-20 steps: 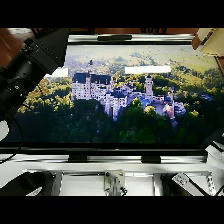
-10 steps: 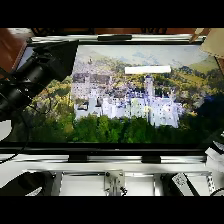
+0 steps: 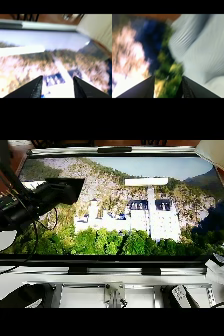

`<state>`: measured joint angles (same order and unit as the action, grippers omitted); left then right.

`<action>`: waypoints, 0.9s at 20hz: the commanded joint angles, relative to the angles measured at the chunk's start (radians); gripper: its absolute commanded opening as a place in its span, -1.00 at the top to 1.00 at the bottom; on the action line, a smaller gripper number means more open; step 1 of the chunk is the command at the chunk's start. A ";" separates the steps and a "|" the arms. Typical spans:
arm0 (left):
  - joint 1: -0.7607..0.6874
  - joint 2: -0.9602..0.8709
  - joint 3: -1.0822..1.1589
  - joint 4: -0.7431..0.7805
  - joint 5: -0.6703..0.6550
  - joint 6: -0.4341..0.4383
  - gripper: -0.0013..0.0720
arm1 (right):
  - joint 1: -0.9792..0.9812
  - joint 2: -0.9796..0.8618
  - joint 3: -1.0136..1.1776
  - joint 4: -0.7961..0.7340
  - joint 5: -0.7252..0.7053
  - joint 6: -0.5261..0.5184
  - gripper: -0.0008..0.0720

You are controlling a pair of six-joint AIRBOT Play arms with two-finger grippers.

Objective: Fold the shirts.

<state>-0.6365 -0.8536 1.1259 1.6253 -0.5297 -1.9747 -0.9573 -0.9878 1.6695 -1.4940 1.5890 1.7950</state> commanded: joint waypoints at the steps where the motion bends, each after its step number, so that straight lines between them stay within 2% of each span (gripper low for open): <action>1: 0.007 -0.007 0.006 0.003 -0.274 0.022 -0.31 | 0.204 -0.003 -0.192 0.133 0.095 -0.076 -0.26; 3: 0.020 -0.029 0.006 0.031 -0.445 0.033 -0.08 | 0.416 -0.003 -0.302 0.126 -0.005 -0.030 -0.26; 5: 0.057 -0.097 0.020 0.031 -0.722 0.048 -0.08 | 0.660 -0.016 -0.365 0.074 -0.135 0.064 -0.26; 6: 0.071 -0.140 0.041 0.035 -0.850 0.079 -0.08 | 0.798 -0.038 -0.366 0.018 -0.160 0.076 -0.26; 8: 0.077 -0.229 0.094 0.106 -0.990 0.124 -0.16 | 1.049 -0.084 -0.366 -0.159 -0.160 0.075 -0.27; 10: 0.079 -0.286 0.116 0.198 -0.985 0.124 -0.16 | 1.207 -0.143 -0.346 -0.324 -0.106 0.097 -0.27; 13: 0.084 -0.329 0.116 0.211 -0.998 0.123 -0.16 | 1.236 -0.217 -0.294 -0.211 -0.061 0.101 -0.27; 18: 0.082 -0.331 0.115 0.208 -1.008 0.123 -0.16 | 1.236 -0.220 -0.292 -0.190 -0.068 0.100 -0.27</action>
<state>-0.5549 -1.1732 1.2385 1.8214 -1.5112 -1.8545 0.2554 -1.1950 1.3712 -1.6894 1.5146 1.8904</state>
